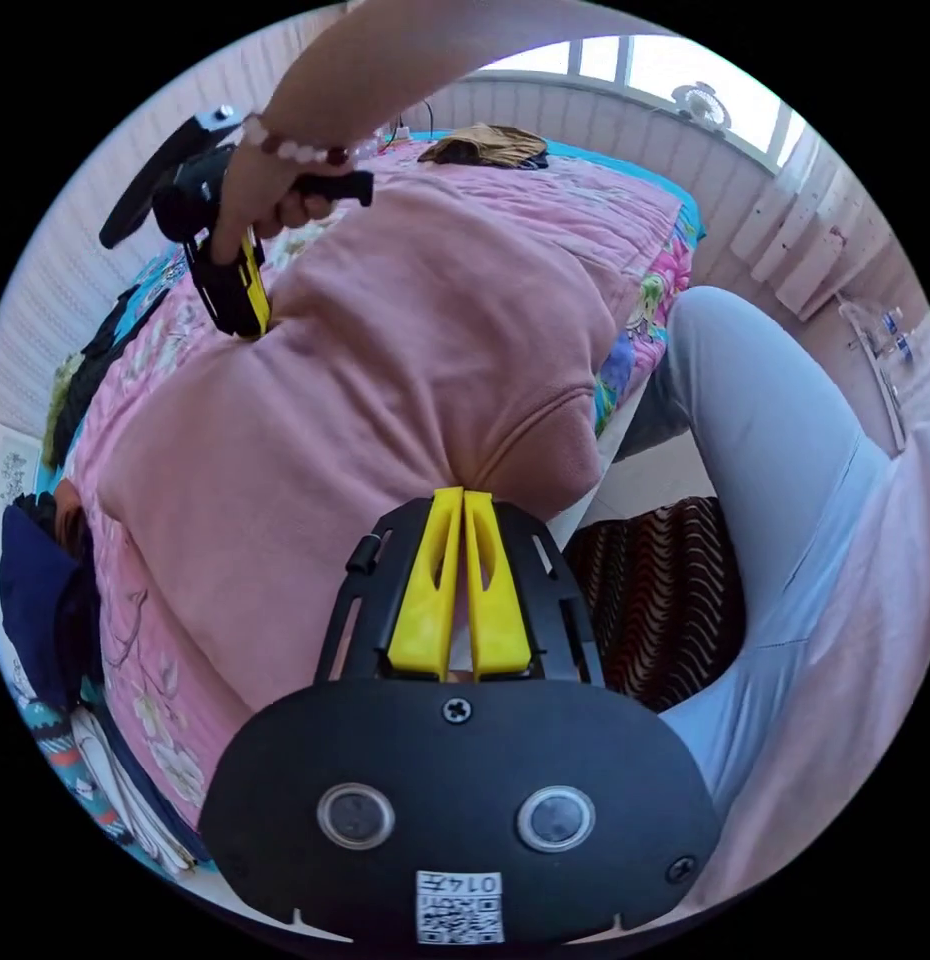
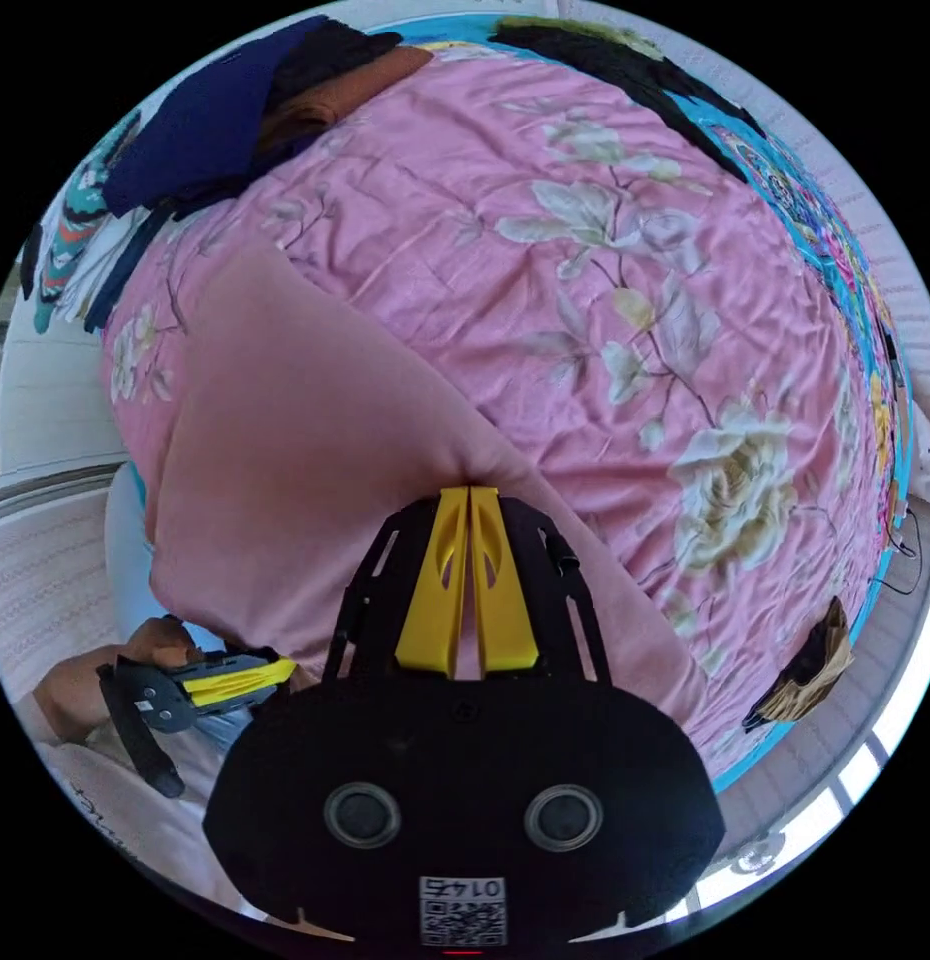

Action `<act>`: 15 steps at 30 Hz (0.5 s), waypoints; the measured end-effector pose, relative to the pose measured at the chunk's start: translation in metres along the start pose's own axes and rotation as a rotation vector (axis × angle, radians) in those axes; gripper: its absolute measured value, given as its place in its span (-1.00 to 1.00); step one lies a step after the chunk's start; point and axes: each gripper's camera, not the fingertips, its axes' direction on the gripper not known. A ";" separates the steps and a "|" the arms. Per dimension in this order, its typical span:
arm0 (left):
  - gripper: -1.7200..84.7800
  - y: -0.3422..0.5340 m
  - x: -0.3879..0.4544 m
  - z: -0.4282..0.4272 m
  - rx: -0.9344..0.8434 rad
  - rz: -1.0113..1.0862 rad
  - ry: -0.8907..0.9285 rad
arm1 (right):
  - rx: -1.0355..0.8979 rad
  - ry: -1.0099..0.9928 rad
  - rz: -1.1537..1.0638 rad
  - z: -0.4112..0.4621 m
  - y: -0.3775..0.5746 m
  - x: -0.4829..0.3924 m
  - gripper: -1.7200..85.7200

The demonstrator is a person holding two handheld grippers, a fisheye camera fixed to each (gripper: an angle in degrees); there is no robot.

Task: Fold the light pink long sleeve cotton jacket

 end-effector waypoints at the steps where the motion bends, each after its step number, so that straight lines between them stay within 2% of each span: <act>1: -0.98 -0.002 0.003 0.001 -0.010 0.006 -0.001 | -0.007 -0.037 0.054 -0.004 -0.001 0.012 -0.98; 6: -0.98 -0.003 0.019 0.004 -0.003 0.085 -0.043 | 0.002 -0.195 0.139 -0.030 0.023 0.062 -0.98; 9: -0.98 0.006 0.014 -0.004 0.054 -0.023 0.016 | 0.202 -0.376 0.253 -0.054 0.081 0.098 -0.98; 11: -0.98 0.017 0.008 -0.016 0.120 -0.144 0.127 | 0.396 -0.514 0.295 -0.081 0.152 0.124 -0.97; 13: -0.98 0.025 0.008 -0.027 0.210 -0.182 0.227 | 0.531 -0.544 0.318 -0.105 0.223 0.138 -0.96; 15: -0.97 0.031 0.013 -0.038 0.268 -0.205 0.216 | 0.619 -0.478 0.358 -0.125 0.304 0.148 -0.95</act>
